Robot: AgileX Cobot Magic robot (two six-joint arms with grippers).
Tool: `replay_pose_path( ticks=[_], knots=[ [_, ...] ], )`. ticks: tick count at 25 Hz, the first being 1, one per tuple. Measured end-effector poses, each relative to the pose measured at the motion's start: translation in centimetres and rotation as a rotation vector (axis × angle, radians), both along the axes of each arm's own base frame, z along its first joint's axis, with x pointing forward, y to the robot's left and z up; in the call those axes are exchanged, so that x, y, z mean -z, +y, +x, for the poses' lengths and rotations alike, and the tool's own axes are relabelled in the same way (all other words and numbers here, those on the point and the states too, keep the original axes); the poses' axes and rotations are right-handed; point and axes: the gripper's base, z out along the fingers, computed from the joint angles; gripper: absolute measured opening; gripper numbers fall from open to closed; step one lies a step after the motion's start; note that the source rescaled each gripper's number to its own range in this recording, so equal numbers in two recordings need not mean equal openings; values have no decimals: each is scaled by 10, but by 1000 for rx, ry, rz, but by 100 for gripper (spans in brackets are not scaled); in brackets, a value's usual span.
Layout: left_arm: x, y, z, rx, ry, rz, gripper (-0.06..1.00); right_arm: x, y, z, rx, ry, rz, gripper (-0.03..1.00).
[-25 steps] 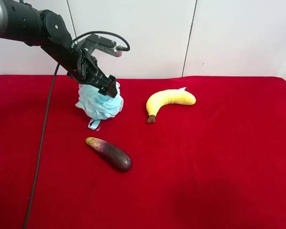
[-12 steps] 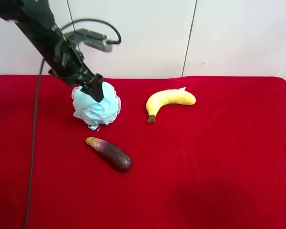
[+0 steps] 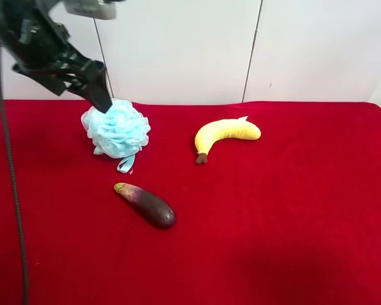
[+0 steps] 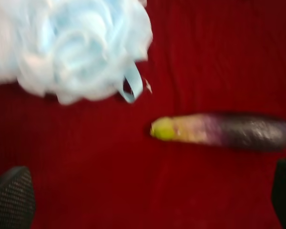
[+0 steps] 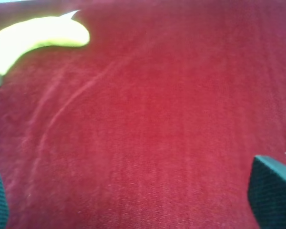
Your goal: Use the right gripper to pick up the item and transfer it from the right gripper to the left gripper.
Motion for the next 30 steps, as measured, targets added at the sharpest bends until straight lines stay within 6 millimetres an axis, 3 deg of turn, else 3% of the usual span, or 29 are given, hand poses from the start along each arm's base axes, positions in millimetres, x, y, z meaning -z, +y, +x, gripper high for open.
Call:
replay_pose_path(
  ticks=[7,15,22,26,30],
  knots=[
    [3,29,-80,-69,-18,-39,100,0,0,0,4,0,0,100],
    [-13,65,-175,-104,-252,-147,100,0,0,0,4,0,0,100],
    [0,94,-258,-44,-430,-180,100,0,0,0,4,0,0,100],
    [11,106,-287,-20,-508,-176,100,0,0,0,4,0,0,100],
    [15,113,-303,-24,-563,-178,100,0,0,0,4,0,0,100]
  ],
)
